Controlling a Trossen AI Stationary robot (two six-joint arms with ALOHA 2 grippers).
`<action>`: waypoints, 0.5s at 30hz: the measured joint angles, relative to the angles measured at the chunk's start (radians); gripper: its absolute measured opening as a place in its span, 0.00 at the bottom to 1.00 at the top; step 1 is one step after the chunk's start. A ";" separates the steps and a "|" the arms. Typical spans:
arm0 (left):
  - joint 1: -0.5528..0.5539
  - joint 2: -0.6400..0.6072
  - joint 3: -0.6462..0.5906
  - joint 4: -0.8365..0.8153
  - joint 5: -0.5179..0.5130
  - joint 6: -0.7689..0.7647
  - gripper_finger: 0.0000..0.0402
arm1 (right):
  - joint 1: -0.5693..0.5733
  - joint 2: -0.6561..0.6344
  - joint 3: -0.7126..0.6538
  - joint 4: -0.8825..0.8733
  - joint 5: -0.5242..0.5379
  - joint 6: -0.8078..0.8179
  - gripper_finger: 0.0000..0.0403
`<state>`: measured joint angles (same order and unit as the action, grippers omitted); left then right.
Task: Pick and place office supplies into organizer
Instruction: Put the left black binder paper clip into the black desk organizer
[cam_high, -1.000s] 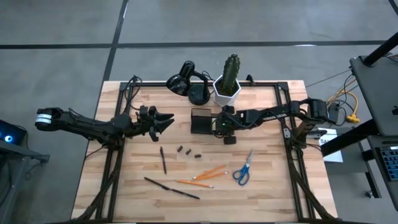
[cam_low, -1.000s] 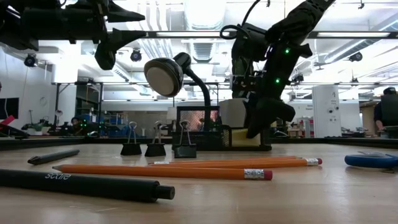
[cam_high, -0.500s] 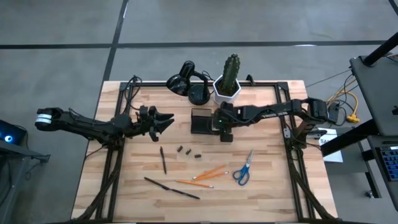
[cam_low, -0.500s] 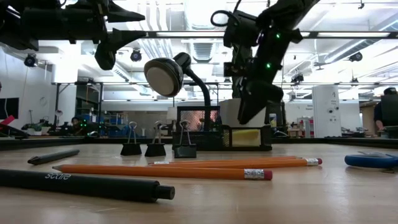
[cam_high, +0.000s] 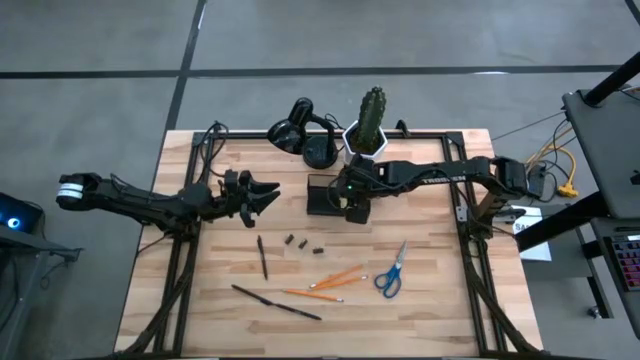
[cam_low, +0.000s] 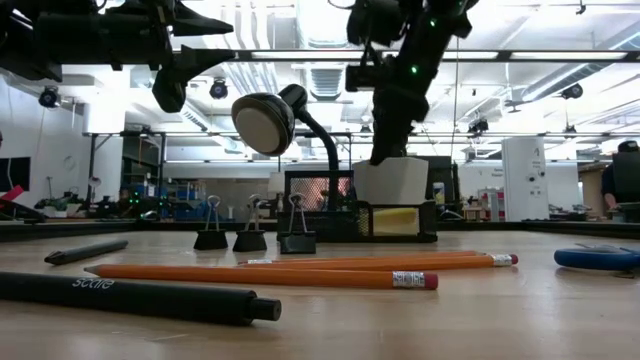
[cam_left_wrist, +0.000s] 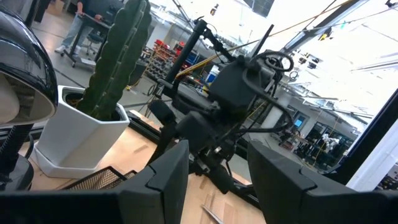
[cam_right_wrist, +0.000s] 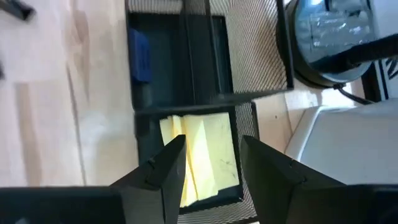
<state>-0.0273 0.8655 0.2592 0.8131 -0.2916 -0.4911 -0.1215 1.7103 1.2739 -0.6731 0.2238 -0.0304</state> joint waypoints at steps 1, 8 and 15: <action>0.000 0.000 0.000 0.000 0.000 0.000 0.37 | 0.004 -0.001 0.010 -0.004 -0.004 0.003 0.35; 0.001 0.000 0.000 0.000 0.000 0.000 0.37 | 0.045 -0.002 0.067 -0.001 -0.050 0.033 0.34; 0.001 0.000 0.000 0.000 0.000 0.000 0.37 | 0.072 -0.088 0.031 0.231 -0.051 0.142 0.33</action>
<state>-0.0261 0.8654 0.2592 0.8131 -0.2913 -0.4911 -0.0497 1.6227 1.3052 -0.4426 0.1729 0.1117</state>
